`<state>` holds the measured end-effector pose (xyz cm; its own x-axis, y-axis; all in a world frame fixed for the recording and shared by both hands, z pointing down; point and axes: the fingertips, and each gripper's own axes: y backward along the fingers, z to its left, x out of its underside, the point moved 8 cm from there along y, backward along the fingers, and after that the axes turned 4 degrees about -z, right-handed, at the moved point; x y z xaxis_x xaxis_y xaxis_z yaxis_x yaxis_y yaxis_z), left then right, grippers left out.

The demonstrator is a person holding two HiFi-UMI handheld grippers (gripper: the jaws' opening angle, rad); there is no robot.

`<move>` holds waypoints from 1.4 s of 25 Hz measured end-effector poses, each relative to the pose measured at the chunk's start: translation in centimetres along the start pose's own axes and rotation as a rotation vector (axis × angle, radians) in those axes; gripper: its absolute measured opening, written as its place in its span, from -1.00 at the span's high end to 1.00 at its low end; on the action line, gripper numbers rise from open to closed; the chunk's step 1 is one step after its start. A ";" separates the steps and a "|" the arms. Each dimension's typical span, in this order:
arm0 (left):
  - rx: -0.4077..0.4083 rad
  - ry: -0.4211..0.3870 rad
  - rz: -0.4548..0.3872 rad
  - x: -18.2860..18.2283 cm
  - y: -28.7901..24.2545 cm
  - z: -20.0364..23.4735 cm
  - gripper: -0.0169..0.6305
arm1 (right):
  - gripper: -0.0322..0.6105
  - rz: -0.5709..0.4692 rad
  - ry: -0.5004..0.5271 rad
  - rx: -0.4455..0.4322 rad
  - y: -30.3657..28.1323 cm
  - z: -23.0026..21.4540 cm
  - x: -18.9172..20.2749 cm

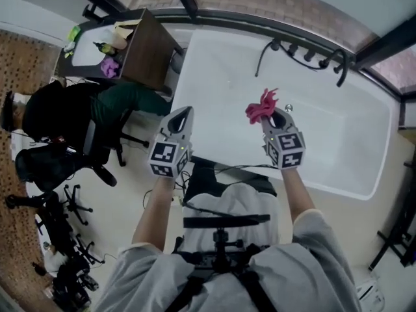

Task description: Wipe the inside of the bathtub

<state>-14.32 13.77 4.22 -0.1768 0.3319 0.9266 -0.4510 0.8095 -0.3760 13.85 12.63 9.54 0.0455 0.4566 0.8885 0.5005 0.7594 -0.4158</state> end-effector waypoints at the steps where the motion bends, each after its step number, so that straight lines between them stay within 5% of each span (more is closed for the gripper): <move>1: 0.006 0.000 0.004 0.5 -0.7 1.2 0.93 | 0.69 0.008 0.007 -0.007 -1.8 0.4 0.0; 11: 0.048 0.024 0.041 8.6 -13.1 11.3 0.93 | 0.69 -0.014 -0.053 0.004 -21.3 -0.4 3.0; 23: 0.130 0.014 0.050 20.1 -30.1 20.6 0.93 | 0.69 0.007 -0.008 0.024 -45.4 -4.3 10.8; 35: 0.129 0.034 0.045 25.6 -38.9 23.0 0.93 | 0.69 -0.004 -0.126 0.090 -60.2 -8.0 14.2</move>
<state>-21.46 -20.34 42.74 -0.1703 0.3849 0.9071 -0.5527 0.7249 -0.4113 -8.73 -30.26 48.71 -0.0679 0.5039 0.8611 0.4203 0.7972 -0.4334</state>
